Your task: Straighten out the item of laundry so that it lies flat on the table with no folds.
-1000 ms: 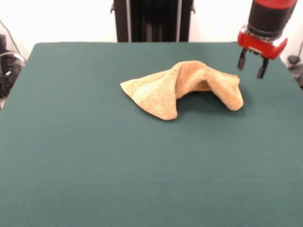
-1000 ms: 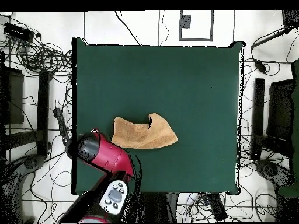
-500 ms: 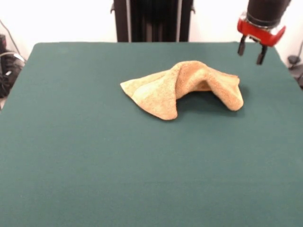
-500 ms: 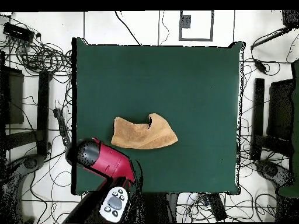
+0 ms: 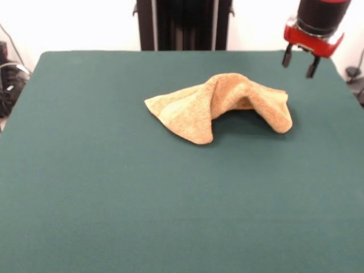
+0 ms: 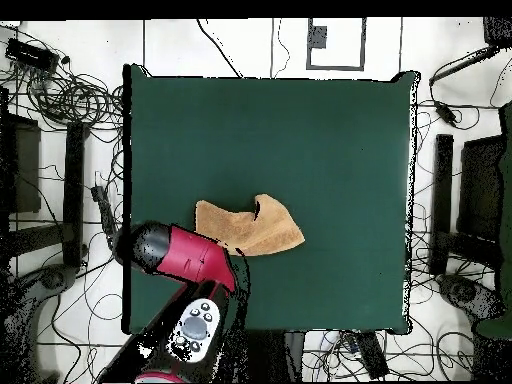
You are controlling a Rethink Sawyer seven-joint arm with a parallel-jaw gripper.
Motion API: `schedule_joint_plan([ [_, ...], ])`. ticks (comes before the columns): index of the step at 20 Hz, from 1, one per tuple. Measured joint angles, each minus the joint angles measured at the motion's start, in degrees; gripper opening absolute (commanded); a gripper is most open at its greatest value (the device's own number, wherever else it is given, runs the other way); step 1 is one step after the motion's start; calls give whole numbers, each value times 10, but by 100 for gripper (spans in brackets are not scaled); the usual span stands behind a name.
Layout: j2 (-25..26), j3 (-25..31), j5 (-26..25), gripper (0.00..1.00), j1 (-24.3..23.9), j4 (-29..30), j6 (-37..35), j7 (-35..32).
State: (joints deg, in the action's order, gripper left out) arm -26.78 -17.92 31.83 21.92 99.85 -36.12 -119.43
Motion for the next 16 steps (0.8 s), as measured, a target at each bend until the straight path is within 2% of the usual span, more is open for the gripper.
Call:
schedule_joint_plan([
  [3,-9,-1,-6,100,-3,-17,-23,0],
  [10,-28,-1,-17,100,-12,4,-23,0],
  [12,-35,-2,-31,100,-23,14,-23,0],
  [16,-52,-15,-94,100,-66,33,-23,0],
])
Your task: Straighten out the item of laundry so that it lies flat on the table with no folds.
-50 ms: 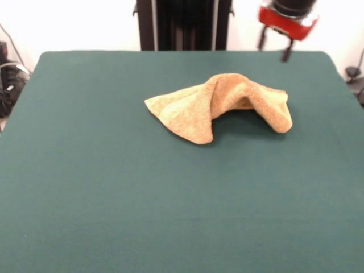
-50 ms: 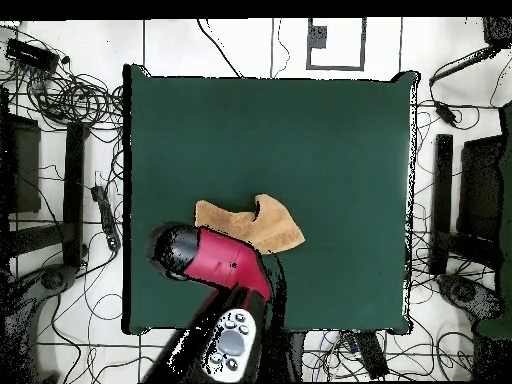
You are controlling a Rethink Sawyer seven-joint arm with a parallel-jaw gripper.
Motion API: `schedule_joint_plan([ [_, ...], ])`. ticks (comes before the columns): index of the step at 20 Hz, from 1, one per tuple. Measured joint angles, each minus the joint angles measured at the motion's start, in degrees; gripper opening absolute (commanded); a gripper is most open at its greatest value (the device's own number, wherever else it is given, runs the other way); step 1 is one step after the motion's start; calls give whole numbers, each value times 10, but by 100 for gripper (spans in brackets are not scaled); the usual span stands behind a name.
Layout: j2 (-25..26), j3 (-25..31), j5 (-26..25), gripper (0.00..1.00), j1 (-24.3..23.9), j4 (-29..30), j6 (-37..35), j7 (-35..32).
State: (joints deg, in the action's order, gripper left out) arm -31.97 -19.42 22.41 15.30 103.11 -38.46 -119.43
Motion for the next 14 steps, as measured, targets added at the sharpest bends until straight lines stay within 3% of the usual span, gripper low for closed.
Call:
schedule_joint_plan([
  [8,-33,-8,-89,100,-114,24,0,0],
  [14,-32,-6,-95,100,-149,31,13,0],
])
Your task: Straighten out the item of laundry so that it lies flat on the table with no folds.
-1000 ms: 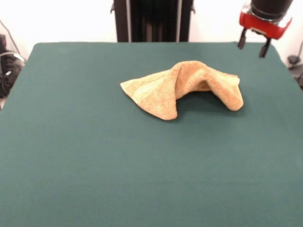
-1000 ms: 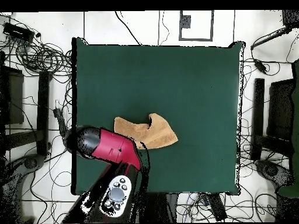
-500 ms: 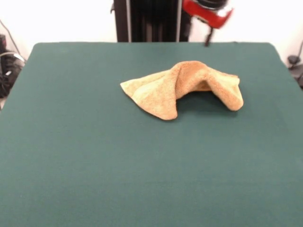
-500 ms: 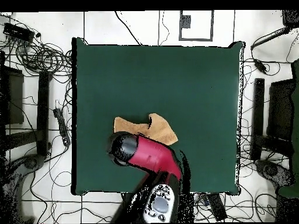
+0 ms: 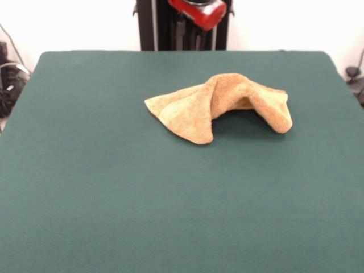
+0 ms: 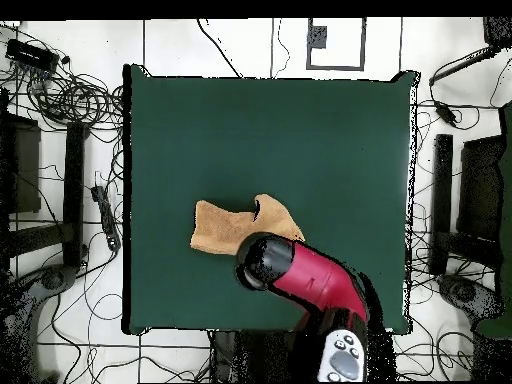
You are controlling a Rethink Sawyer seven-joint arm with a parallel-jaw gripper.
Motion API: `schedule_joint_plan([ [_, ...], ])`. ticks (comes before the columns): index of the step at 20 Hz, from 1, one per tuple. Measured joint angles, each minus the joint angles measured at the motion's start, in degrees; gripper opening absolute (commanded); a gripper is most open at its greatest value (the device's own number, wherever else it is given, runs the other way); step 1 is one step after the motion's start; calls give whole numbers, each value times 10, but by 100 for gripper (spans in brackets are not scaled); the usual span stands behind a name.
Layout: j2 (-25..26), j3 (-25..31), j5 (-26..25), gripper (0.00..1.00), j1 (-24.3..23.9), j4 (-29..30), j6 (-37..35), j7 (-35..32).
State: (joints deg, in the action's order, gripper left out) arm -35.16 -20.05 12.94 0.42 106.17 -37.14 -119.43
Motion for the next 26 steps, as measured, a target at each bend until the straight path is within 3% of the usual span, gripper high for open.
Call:
schedule_joint_plan([
  [17,95,48,1,100,-33,6,213,0],
  [21,130,58,4,100,-33,5,246,0],
  [26,131,56,6,100,-30,4,251,0],
])
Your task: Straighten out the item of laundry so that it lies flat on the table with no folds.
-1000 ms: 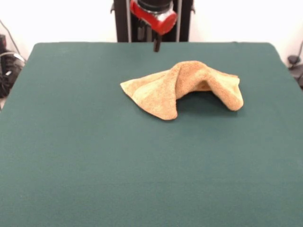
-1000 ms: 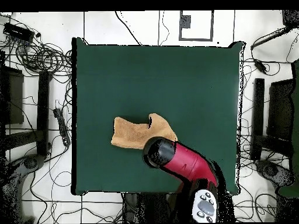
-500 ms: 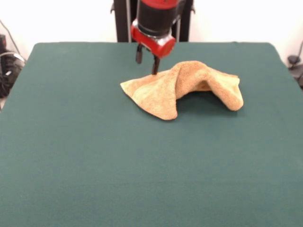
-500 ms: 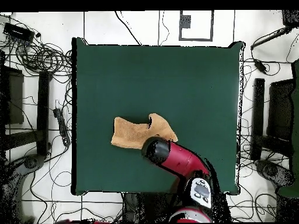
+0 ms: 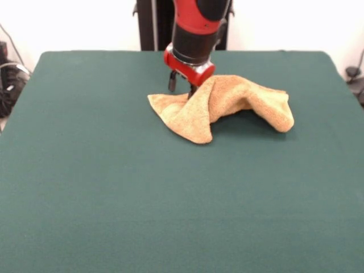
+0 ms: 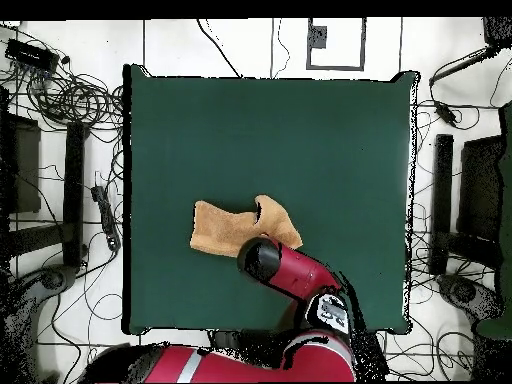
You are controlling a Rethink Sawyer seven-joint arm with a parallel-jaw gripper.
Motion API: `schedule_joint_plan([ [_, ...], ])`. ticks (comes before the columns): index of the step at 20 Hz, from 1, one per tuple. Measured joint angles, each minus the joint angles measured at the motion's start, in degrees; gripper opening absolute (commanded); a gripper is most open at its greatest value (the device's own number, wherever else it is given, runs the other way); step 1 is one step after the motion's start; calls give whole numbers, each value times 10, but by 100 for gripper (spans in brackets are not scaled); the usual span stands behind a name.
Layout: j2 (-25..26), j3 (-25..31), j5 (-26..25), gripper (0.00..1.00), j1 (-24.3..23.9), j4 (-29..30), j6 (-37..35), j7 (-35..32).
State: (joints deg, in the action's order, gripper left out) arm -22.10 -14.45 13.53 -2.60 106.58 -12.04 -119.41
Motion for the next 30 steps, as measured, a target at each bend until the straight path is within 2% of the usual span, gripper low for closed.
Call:
schedule_joint_plan([
  [5,0,0,0,100,0,0,0,0],
  [6,1,2,1,0,0,-2,1,0],
  [13,8,-3,-3,0,19,-17,2,0],
  [27,7,1,-22,0,13,-20,2,0],
  [28,6,1,-31,100,10,-21,2,0],
  [30,5,-1,-37,100,7,-20,1,0],
])
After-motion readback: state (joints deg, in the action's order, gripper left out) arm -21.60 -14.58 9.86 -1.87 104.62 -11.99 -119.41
